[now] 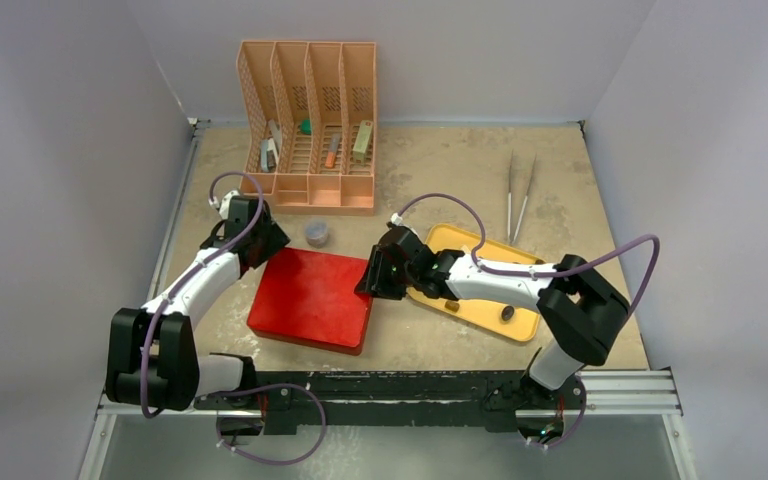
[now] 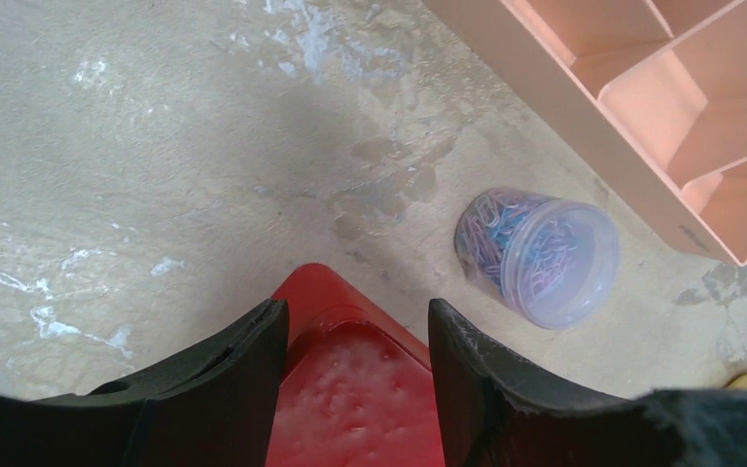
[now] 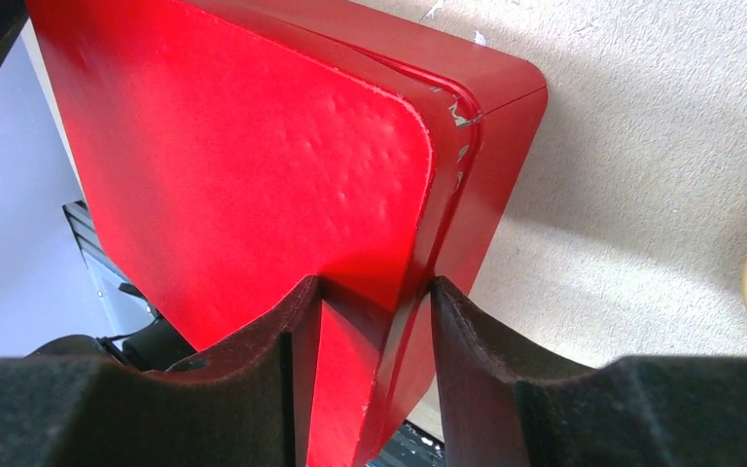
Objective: Pack the chocolate
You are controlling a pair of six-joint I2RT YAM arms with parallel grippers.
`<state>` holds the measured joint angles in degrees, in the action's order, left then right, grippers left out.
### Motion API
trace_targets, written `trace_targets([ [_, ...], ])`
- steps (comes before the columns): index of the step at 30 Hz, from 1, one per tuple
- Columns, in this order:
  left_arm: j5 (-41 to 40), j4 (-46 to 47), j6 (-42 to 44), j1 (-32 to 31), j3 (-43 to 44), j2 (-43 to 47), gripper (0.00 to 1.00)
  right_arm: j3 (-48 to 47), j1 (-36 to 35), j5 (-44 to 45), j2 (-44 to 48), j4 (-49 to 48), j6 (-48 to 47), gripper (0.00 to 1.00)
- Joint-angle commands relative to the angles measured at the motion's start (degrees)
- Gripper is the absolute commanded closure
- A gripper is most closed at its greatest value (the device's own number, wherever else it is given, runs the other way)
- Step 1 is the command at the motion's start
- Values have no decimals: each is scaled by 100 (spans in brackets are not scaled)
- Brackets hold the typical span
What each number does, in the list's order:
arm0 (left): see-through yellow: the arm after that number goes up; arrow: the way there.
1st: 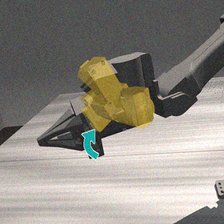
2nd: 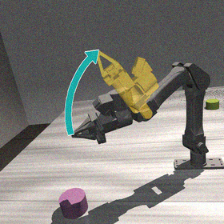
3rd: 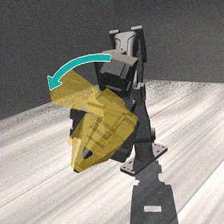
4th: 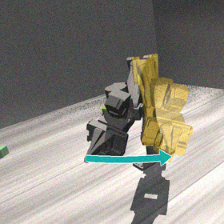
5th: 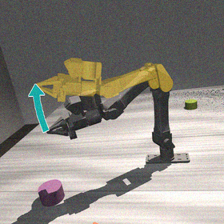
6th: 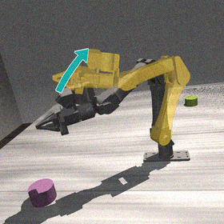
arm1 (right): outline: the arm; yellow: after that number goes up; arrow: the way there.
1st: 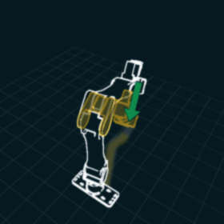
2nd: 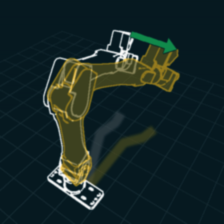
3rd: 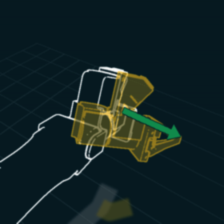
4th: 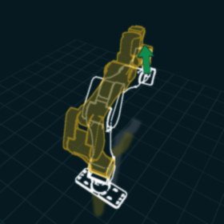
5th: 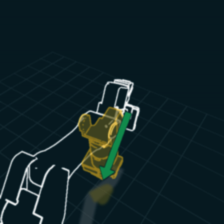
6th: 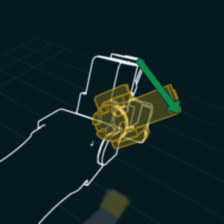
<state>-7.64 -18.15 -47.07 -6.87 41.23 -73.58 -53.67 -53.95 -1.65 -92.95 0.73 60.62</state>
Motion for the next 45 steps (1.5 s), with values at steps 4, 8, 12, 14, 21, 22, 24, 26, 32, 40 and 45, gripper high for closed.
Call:
trace_targets([
  [4,405,242,49,-94,72,155,43,-85,-56,142,38,39,-109,66],
  [8,443,-12,89,-90,188,227,37,-73,-58,301,164,192,-77,69],
  [12,-188,-847,277,-92,614,369,33,-138,-59,531,318,434,-87,59],
  [14,-461,-1092,430,-87,740,566,33,-258,-69,681,456,660,-175,54],
  [21,245,-930,769,-86,473,854,37,-675,-82,1025,1066,1142,-898,53],
  [22,384,-894,767,-86,440,816,37,-766,-111,923,1075,1198,-1058,56],
  [24,580,-841,729,-86,397,770,38,-924,-191,693,1062,1208,-1408,67],
  [26,723,-801,689,-65,415,790,38,-1105,-302,603,989,1362,-1836,81],
  [32,336,-1066,560,53,724,776,36,-2186,-823,889,398,2751,-2539,100],
  [40,905,-1143,331,298,727,523,39,-2891,-1540,977,-171,3669,-3112,100],
  [45,852,-1084,378,342,524,668,37,-2243,-1679,564,-273,3334,-3185,100],
])
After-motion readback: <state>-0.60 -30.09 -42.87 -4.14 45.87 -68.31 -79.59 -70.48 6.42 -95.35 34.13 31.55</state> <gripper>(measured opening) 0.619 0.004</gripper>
